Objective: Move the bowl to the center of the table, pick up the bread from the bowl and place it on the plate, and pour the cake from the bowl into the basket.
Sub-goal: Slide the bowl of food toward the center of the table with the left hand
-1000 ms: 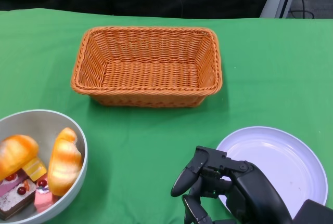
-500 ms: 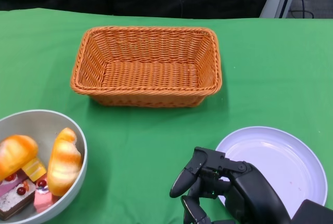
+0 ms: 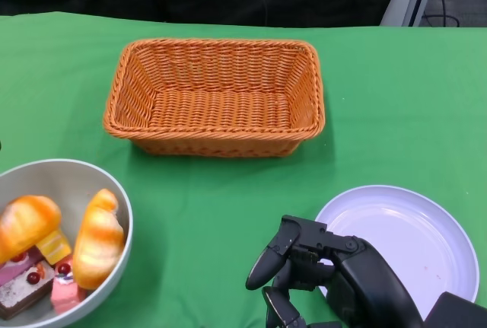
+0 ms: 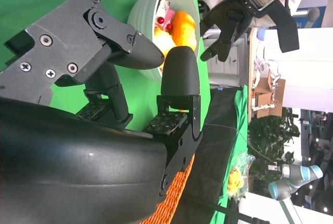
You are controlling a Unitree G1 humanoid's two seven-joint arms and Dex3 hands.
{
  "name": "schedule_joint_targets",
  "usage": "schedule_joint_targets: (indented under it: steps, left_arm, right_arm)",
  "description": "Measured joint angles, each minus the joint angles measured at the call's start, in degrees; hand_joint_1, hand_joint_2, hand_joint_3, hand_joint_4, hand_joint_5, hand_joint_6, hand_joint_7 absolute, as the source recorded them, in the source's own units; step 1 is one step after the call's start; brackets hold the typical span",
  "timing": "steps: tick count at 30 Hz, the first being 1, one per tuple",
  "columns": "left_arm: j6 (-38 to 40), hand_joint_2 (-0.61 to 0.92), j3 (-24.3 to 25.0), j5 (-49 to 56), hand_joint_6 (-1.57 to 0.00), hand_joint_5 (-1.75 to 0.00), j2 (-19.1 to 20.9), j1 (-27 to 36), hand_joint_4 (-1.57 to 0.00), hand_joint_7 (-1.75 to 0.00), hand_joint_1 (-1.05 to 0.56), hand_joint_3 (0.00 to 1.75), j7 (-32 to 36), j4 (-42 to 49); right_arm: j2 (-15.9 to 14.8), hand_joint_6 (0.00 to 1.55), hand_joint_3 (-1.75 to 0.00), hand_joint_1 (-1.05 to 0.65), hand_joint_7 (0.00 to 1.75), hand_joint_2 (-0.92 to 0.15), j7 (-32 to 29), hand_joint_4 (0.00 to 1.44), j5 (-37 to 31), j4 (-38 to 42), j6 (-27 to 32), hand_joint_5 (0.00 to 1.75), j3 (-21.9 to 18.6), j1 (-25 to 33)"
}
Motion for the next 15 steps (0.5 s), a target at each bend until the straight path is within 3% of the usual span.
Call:
schedule_joint_targets:
  steps: [15]
  left_arm:
    - [1.32,0.92,0.21,-3.28,0.0,0.0,0.22,3.62,0.0,0.0,-0.72,0.63,-4.11,-6.61]
  right_arm:
    - [0.06,0.67,-1.13,-0.08,1.32,-0.48,-0.18,0.8,-0.01,0.13,0.01,1.56,0.55,-0.24]
